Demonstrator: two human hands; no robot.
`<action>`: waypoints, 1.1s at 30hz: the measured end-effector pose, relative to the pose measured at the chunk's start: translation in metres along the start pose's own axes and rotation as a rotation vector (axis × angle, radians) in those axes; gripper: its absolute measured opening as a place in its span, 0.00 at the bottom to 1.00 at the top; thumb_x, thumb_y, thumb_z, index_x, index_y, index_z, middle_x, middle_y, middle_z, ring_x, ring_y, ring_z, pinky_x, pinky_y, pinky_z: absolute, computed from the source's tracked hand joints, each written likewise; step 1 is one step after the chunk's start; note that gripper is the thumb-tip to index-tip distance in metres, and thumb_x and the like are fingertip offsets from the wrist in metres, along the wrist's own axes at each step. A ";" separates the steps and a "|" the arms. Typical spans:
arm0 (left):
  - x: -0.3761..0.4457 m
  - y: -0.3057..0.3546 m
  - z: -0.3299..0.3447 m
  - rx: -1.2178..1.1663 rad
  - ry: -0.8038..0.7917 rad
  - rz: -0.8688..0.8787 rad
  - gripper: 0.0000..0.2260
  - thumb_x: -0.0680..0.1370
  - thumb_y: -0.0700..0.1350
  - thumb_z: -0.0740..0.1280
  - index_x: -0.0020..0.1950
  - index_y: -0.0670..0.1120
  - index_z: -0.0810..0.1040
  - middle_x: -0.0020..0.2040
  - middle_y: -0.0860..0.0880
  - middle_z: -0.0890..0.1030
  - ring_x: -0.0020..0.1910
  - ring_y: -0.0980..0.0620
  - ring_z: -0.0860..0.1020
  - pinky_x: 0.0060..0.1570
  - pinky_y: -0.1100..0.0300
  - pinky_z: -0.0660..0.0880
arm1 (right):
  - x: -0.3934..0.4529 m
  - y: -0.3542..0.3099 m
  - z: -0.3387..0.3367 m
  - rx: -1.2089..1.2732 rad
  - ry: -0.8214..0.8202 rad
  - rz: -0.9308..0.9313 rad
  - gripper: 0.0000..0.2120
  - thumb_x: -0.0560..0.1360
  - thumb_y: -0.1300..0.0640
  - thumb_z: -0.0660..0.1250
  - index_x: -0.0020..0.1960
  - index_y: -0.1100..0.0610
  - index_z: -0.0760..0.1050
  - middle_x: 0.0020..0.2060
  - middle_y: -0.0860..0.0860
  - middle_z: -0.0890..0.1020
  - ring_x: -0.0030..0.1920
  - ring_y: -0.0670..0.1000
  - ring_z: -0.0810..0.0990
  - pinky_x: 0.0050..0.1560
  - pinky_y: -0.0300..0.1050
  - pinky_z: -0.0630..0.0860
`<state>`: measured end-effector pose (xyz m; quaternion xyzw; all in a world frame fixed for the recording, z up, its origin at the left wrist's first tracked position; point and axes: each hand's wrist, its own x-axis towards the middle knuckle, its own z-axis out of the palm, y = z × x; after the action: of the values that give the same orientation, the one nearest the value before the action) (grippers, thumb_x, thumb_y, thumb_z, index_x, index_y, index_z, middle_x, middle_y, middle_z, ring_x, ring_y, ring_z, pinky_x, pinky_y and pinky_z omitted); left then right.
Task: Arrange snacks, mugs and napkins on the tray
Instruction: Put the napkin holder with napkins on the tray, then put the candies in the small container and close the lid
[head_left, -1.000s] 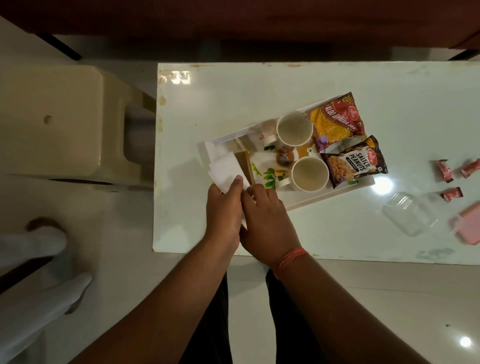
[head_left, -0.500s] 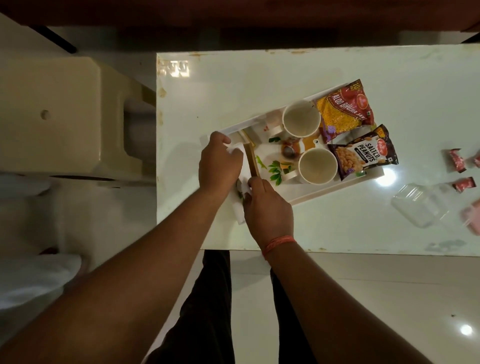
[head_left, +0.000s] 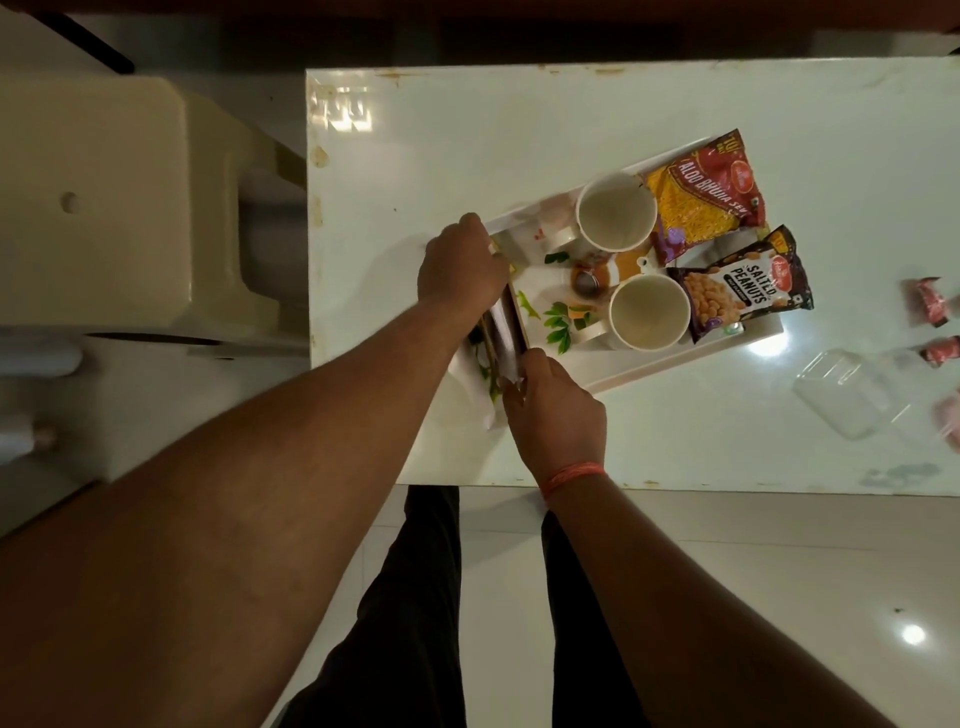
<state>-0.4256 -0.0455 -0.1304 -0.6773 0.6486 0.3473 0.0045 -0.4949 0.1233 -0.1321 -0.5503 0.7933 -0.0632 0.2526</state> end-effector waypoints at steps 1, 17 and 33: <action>0.000 0.000 0.000 -0.054 0.017 -0.028 0.15 0.78 0.50 0.66 0.59 0.42 0.74 0.56 0.43 0.78 0.56 0.43 0.76 0.52 0.51 0.76 | -0.002 0.001 -0.001 0.031 0.024 0.007 0.11 0.78 0.46 0.62 0.53 0.53 0.71 0.45 0.49 0.81 0.37 0.55 0.81 0.33 0.41 0.68; -0.091 -0.008 0.014 -1.133 -0.257 -0.529 0.24 0.81 0.65 0.46 0.67 0.58 0.74 0.51 0.57 0.81 0.51 0.60 0.79 0.47 0.55 0.78 | 0.053 -0.010 -0.015 0.554 -0.310 0.039 0.24 0.78 0.48 0.63 0.72 0.50 0.65 0.65 0.50 0.77 0.64 0.51 0.77 0.60 0.56 0.78; -0.069 -0.067 0.011 -0.818 0.099 -0.592 0.25 0.83 0.61 0.49 0.71 0.48 0.69 0.69 0.46 0.72 0.64 0.50 0.73 0.66 0.53 0.68 | 0.111 0.104 -0.141 0.230 0.393 0.049 0.18 0.79 0.47 0.61 0.60 0.60 0.75 0.54 0.60 0.79 0.53 0.60 0.79 0.56 0.54 0.75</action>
<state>-0.3664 0.0306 -0.1359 -0.7939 0.2390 0.5245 -0.1937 -0.6779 0.0378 -0.0862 -0.4756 0.8278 -0.2534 0.1556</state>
